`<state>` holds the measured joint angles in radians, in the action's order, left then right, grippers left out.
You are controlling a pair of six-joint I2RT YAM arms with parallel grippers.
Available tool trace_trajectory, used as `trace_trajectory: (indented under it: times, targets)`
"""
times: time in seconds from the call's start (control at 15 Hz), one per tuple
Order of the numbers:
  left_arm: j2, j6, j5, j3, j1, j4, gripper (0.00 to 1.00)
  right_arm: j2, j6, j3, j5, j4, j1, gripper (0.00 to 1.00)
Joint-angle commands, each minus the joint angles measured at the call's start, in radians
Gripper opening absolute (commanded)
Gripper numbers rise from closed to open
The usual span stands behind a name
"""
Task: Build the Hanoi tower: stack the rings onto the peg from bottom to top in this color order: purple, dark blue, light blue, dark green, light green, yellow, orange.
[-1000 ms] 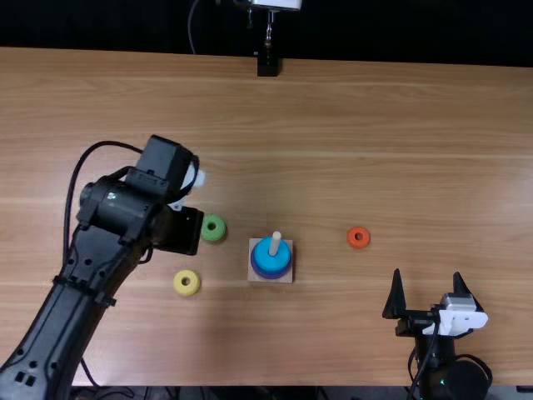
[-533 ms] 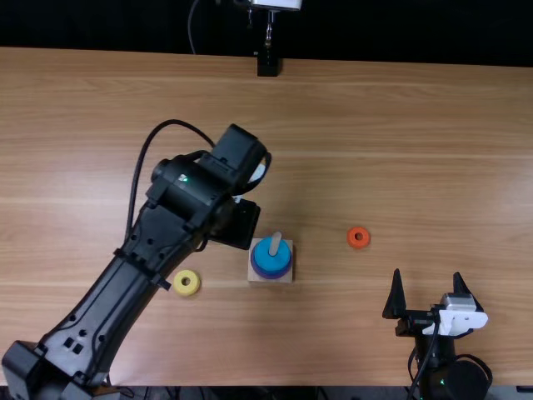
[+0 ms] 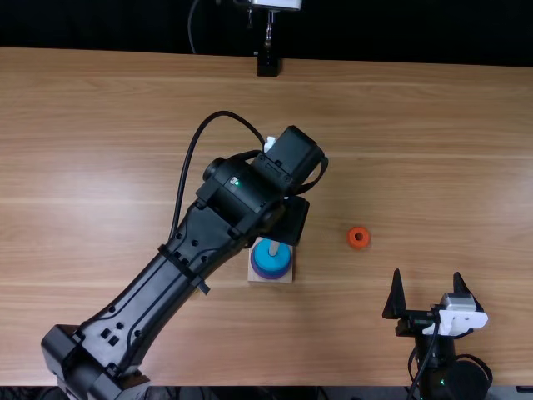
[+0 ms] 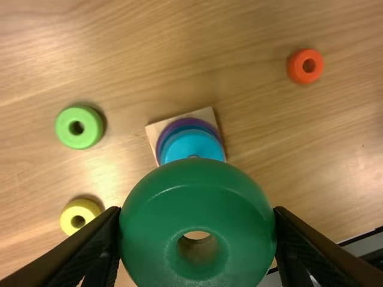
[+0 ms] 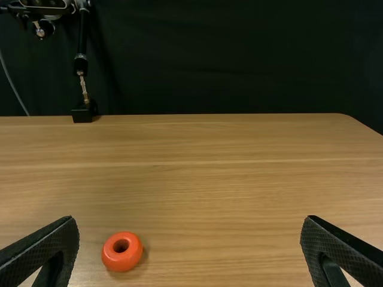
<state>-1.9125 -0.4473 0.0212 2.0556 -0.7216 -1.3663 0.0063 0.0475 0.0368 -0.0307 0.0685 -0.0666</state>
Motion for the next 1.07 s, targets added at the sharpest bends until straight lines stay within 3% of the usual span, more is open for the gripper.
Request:
trace_trajectory:
  times: [0.0,1.0]
  targets:
    - [-0.023,-0.024,0.001,0.034,-0.015,-0.009,0.0,-0.006,0.002,-0.015,-0.001,0.001,-0.004,1.0]
    - [-0.048,-0.024,-0.005,-0.015,-0.036,-0.018,0.0,-0.006,0.002,-0.015,-0.001,0.001,-0.004,1.0]
